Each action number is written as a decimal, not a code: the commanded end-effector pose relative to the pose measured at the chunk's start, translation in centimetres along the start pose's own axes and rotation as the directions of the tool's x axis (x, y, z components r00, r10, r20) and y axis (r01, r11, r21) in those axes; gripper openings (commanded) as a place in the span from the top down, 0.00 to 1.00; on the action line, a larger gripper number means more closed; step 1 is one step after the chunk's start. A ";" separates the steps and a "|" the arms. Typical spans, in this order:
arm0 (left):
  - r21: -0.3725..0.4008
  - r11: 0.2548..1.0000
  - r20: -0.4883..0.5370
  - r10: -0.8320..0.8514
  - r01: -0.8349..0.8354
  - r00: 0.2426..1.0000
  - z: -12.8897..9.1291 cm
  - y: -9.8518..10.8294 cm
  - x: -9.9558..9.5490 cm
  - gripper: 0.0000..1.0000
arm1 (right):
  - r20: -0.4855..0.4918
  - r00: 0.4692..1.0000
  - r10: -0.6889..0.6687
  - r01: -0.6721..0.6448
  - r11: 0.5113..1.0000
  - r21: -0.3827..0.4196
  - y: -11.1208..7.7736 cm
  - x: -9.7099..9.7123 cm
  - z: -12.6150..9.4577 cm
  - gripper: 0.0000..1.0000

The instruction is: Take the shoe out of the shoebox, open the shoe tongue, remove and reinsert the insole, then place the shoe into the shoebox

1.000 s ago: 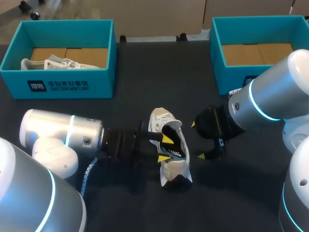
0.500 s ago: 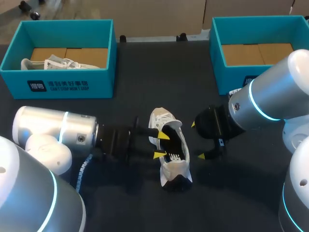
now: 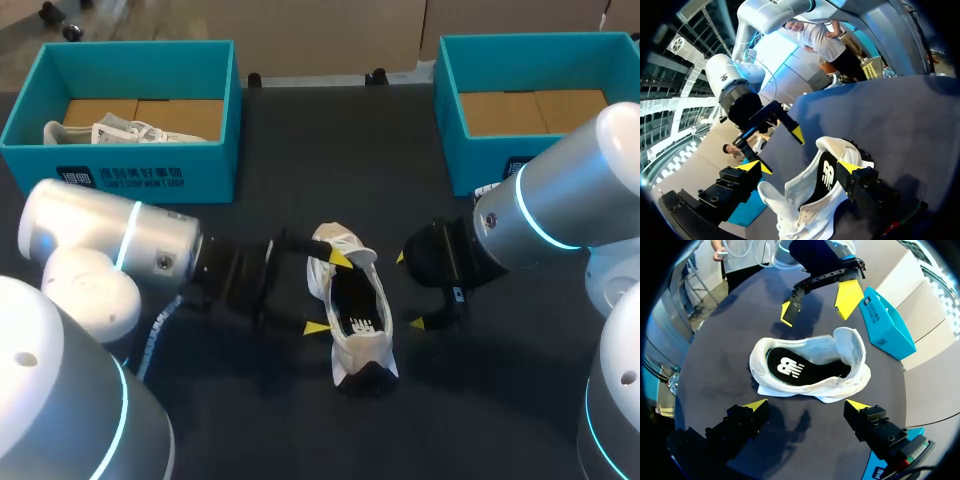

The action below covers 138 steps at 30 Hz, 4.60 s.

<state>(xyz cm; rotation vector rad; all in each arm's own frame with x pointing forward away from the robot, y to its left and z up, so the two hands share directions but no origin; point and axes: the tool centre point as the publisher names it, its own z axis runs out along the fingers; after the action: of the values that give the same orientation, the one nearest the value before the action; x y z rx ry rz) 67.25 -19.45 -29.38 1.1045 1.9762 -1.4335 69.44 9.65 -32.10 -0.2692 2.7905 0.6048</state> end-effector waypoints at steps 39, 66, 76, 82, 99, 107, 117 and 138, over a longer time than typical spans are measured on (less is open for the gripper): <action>-0.039 0.999 -0.432 0.001 -0.020 0.902 -3.0 1.5 -3.7 0.00 | -0.023 1.000 0.015 -0.014 1.000 0.013 -0.6 0.0 -0.5 0.00; -0.059 0.998 -0.473 -0.006 -0.025 0.881 -3.3 1.2 -3.9 0.00 | -0.153 0.983 0.098 -0.089 0.994 0.062 -5.9 -1.6 -11.5 0.00; -0.087 0.990 -0.564 0.039 -0.106 0.825 -4.4 1.6 -4.7 0.00 | -0.162 0.980 0.113 -0.101 0.991 0.083 -7.2 -1.3 -13.8 0.00; -0.078 0.979 -0.637 0.098 -0.190 0.764 -4.6 1.3 -5.5 0.00 | -0.176 0.977 0.119 -0.108 0.991 0.075 -7.3 -1.3 -13.9 0.00; 0.002 0.966 -0.730 0.178 -0.259 0.660 -5.7 1.7 -8.3 0.00 | -0.176 0.977 0.119 -0.108 0.991 0.075 -7.3 -1.3 -13.9 0.00; 0.021 0.965 -0.741 0.189 -0.260 0.644 -5.3 1.0 -7.3 1.00 | -0.176 0.977 0.119 -0.108 0.991 0.075 -7.3 -1.3 -13.9 0.00; -0.003 0.962 -0.761 0.175 -0.273 0.624 -4.1 -0.4 -6.9 1.00 | -0.176 0.977 0.119 -0.108 0.991 0.075 -7.3 -1.3 -13.9 0.00; -0.039 0.958 -0.852 0.117 -0.285 0.510 -0.4 -0.3 -3.1 1.00 | -0.176 0.977 0.119 -0.108 0.991 0.075 -7.3 -1.3 -13.9 0.00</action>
<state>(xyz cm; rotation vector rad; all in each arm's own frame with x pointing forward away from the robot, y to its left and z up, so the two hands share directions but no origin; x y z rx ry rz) 68.84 -19.44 -25.90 2.1410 2.3646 -0.5404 69.28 -2.69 -22.14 -0.1594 3.0122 0.5414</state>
